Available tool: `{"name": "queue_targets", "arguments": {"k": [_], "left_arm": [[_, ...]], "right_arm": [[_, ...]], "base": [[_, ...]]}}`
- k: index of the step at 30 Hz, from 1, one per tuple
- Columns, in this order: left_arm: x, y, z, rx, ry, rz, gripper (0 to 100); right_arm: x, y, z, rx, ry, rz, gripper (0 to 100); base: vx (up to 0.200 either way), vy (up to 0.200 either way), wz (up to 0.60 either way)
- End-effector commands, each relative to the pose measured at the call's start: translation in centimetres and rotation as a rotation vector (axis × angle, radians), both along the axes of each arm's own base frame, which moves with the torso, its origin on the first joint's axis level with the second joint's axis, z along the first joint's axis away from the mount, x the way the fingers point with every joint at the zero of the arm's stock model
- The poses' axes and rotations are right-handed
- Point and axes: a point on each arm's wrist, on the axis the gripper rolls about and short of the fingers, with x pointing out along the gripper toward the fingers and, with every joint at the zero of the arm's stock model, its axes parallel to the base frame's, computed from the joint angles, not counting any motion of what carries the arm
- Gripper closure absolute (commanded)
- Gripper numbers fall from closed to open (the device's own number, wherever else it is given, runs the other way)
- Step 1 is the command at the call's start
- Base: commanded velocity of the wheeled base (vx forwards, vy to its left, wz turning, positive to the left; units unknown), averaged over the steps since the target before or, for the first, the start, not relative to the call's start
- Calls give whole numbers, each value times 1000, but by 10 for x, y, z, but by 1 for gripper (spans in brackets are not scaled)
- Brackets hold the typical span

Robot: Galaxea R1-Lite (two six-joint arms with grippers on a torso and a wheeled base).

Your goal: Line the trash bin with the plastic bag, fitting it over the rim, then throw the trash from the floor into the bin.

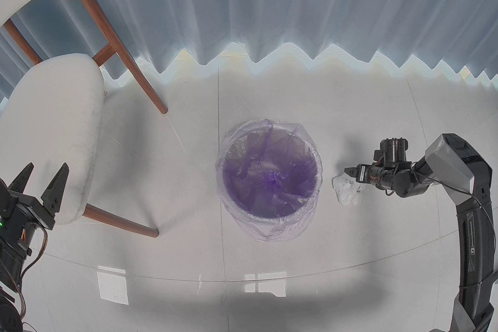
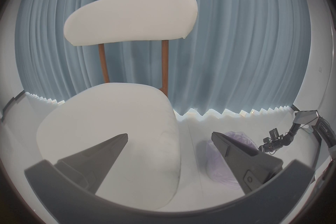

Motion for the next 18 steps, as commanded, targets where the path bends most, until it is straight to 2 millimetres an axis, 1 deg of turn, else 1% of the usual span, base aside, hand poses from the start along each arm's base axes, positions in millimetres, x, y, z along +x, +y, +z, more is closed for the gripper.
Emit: {"name": "queue_targets", "arguments": {"k": [1,2,4,5,7,8,9,10,11,13,14,15,18], "left_arm": [[-17,2,2,7,-35,41,0],[-17,1,2,7,-35,41,0],[-29,2,1,7,-27,65,0],[-34,2,0,7,-20,69,0],[-44,2,-4,10,2,76,0],[-44,2,-4,10,2,76,0],[-54,3,-7,22,19,82,0],[-54,3,-7,22,19,82,0],[-64,3,-11,34,33,83,0],[-69,3,-13,36,39,85,0],[-75,3,-16,41,48,85,0],[-80,3,-19,41,56,85,0],[-86,3,-21,42,62,87,0]], "right_arm": [[9,3,-24,-2,33,11,0],[10,3,-23,-2,33,11,0],[16,3,-27,-15,42,20,0],[17,3,-26,-16,40,21,0],[19,4,-28,-16,54,22,0],[19,4,-28,-16,54,22,0],[19,4,-29,-17,66,26,100],[19,4,-29,-17,66,26,100],[18,5,-32,-14,72,31,100],[18,5,-32,-14,74,31,100],[18,5,-32,-12,74,31,100],[17,5,-30,-12,74,31,100],[16,4,-25,-6,66,28,100]], "base": [[0,0,0],[0,0,0],[0,0,0],[0,0,0],[0,0,0],[0,0,0],[0,0,0],[0,0,0],[0,0,0],[0,0,0],[0,0,0],[0,0,0],[0,0,0]]}}
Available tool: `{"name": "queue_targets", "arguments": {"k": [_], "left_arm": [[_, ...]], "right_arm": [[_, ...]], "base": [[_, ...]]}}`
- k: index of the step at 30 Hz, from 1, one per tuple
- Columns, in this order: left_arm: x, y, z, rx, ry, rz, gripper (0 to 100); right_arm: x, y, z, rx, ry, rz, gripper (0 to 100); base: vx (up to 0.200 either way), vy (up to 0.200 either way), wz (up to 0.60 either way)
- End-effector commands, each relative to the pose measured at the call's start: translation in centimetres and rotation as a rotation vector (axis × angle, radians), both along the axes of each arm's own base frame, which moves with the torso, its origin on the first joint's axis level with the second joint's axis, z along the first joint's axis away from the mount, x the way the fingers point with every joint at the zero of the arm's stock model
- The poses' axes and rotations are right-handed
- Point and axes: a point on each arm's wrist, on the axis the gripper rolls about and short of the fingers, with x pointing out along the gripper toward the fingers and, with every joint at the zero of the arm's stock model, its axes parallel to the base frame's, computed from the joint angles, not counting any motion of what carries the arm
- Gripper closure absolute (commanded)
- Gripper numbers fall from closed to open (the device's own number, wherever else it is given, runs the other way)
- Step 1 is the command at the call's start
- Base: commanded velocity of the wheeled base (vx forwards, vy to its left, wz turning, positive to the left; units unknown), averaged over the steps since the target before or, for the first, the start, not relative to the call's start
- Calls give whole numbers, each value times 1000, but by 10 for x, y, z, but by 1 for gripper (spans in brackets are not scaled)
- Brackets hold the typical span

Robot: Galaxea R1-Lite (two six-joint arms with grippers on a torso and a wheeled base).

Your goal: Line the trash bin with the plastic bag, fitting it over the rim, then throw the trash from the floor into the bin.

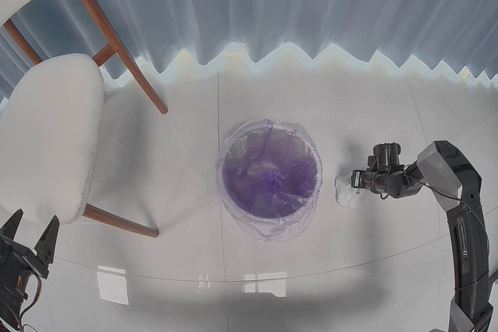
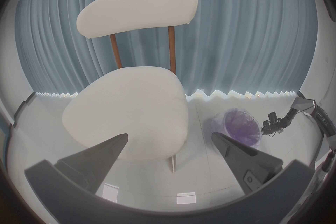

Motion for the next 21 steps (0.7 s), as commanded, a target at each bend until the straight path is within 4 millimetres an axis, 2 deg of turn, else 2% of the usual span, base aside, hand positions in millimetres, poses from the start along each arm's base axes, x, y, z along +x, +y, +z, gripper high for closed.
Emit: {"name": "queue_targets", "arguments": {"k": [1,5,6,7,8,10,11,12,15,16,19,21], "left_arm": [[-27,0,0,7,-99,7,0],[-34,0,-6,7,-95,7,0],[-34,0,-6,7,-95,7,0],[-37,0,-9,7,-87,5,0],[-37,0,-9,9,-87,7,0],[-40,0,-12,10,-78,7,0],[-40,0,-12,12,-78,7,0],[-43,0,-14,24,-73,7,0],[-46,0,-20,39,-36,16,0],[-48,0,-23,49,-24,22,0],[-51,0,-27,69,-13,33,0],[-55,0,-29,72,-27,32,0]], "right_arm": [[-3,-2,12,11,-8,-7,100],[-13,-5,44,63,-29,-48,100],[-13,-5,45,66,-30,-49,100],[-21,-5,66,102,-45,-73,100],[-23,-5,71,112,-47,-80,100],[-40,-5,101,155,-67,-104,100],[-41,-5,103,156,-68,-105,100],[-54,-4,124,166,-88,-104,100],[-74,1,158,177,-139,-85,100],[-83,9,175,184,-166,-60,100],[-101,15,204,189,-219,-33,100],[-114,19,217,189,-242,-16,100]], "base": [[0,0,0],[0,0,0],[0,0,0],[0,0,0],[0,0,0],[0,0,0],[0,0,0],[0,0,0],[0,0,0],[0,0,0],[0,0,0],[0,0,0]]}}
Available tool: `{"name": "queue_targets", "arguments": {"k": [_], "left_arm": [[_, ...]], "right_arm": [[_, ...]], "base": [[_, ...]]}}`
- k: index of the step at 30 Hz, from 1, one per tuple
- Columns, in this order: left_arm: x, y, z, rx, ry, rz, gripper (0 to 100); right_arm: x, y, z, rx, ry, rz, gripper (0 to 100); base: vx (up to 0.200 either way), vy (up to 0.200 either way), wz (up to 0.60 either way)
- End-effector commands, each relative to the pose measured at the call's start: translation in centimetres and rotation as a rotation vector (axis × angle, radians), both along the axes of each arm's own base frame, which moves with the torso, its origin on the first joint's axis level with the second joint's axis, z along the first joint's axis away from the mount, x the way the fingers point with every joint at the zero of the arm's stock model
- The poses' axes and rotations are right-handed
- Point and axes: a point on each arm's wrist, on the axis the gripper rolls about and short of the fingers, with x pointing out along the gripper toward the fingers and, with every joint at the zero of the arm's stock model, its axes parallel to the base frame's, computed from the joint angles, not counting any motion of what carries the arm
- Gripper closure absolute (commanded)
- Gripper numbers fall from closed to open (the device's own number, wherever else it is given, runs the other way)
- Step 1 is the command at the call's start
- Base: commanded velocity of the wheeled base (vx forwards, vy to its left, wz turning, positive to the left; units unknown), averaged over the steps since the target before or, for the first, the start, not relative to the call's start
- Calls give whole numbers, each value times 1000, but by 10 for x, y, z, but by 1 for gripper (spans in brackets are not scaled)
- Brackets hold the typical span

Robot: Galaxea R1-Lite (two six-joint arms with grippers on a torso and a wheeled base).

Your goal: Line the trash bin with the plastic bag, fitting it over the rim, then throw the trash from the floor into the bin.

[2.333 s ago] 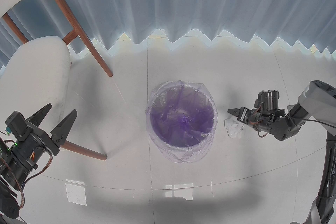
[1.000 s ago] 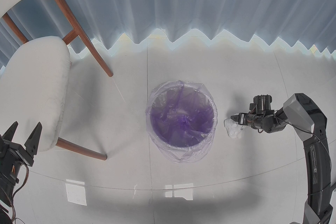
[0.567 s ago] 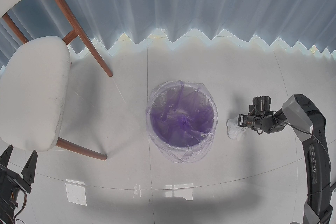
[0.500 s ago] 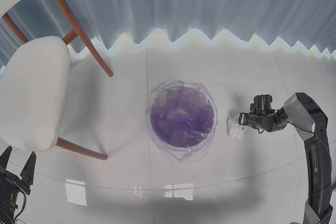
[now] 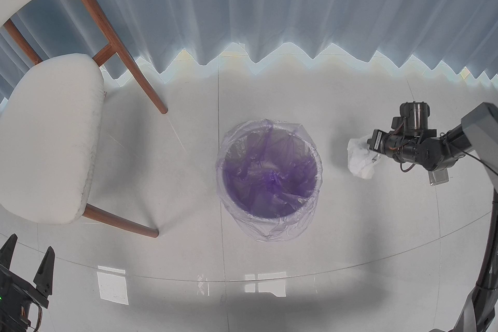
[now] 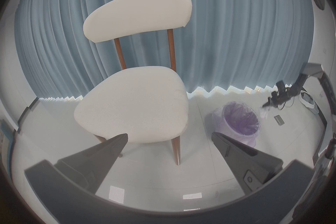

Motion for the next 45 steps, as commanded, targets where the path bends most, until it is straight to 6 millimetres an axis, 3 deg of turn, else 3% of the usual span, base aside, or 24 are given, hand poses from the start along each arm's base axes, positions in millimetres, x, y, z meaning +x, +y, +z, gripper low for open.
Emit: {"name": "queue_targets", "arguments": {"k": [1,3,8,20,30,37,38,45], "left_arm": [[-13,0,-9,25,-26,16,0],[-19,0,-16,25,-18,22,0],[-31,-1,-29,32,-27,13,0],[-40,-1,-41,40,-43,-68,0],[-40,-1,-41,37,-43,-64,0],[-40,1,-42,35,-31,27,0],[-40,1,-42,37,-31,19,0],[-41,-1,-41,36,-11,-63,0]], "right_arm": [[-49,15,74,20,-134,46,100],[-70,23,90,25,-161,75,100],[-99,46,108,46,-202,150,100],[-121,102,111,47,-318,334,100],[-123,119,102,-5,-331,407,100],[-119,131,87,-9,-328,434,100],[-113,135,71,-21,-320,440,100],[-97,149,31,-21,-324,453,100]], "base": [[0,0,0],[0,0,0],[0,0,0],[0,0,0],[0,0,0],[0,0,0],[0,0,0],[0,0,0]]}}
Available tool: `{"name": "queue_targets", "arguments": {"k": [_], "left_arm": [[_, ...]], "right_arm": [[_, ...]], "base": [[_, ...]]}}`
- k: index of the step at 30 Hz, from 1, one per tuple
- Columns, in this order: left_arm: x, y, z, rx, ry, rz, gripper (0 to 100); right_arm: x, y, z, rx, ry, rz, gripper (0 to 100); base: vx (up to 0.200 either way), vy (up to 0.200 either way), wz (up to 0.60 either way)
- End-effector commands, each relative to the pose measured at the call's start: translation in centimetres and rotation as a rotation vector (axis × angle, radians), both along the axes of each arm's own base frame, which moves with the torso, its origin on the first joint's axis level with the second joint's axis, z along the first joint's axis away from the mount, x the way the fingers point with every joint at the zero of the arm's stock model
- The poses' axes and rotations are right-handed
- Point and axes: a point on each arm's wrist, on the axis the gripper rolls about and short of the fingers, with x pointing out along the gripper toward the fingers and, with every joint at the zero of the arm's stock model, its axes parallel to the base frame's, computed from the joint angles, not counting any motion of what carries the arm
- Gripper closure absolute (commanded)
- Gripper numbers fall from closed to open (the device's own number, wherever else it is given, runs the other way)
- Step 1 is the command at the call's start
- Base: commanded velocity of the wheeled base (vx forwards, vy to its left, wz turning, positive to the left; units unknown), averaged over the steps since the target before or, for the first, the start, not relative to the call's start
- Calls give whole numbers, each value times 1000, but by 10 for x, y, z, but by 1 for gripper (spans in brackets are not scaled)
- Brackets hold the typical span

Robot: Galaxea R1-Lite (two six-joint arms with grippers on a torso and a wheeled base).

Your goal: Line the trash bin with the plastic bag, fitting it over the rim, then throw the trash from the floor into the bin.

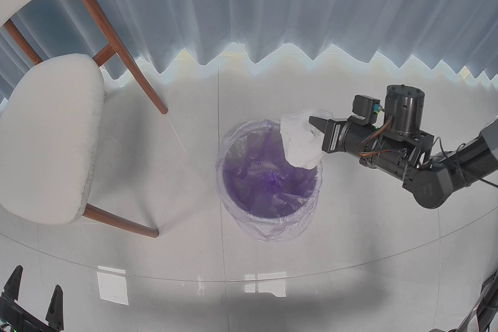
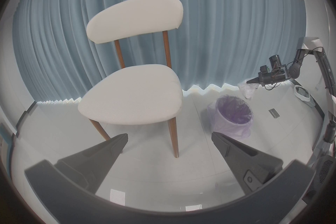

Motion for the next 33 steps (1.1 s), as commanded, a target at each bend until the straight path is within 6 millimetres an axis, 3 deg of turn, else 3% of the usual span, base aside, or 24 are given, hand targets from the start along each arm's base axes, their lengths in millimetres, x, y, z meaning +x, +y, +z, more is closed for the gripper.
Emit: {"name": "queue_targets", "arguments": {"k": [1,15,19,33], "left_arm": [[-2,-1,-1,-2,13,-33,0],[0,0,-1,-46,37,35,0],[2,0,-1,-6,65,-33,0],[-1,0,-1,-36,-2,5,0]], "right_arm": [[15,13,-49,-38,63,11,100],[32,42,-100,-44,46,53,100],[35,45,-103,-44,38,54,100],[53,52,-109,-27,9,43,100]], "base": [[0,0,0],[0,0,0],[0,0,0],[0,0,0]]}}
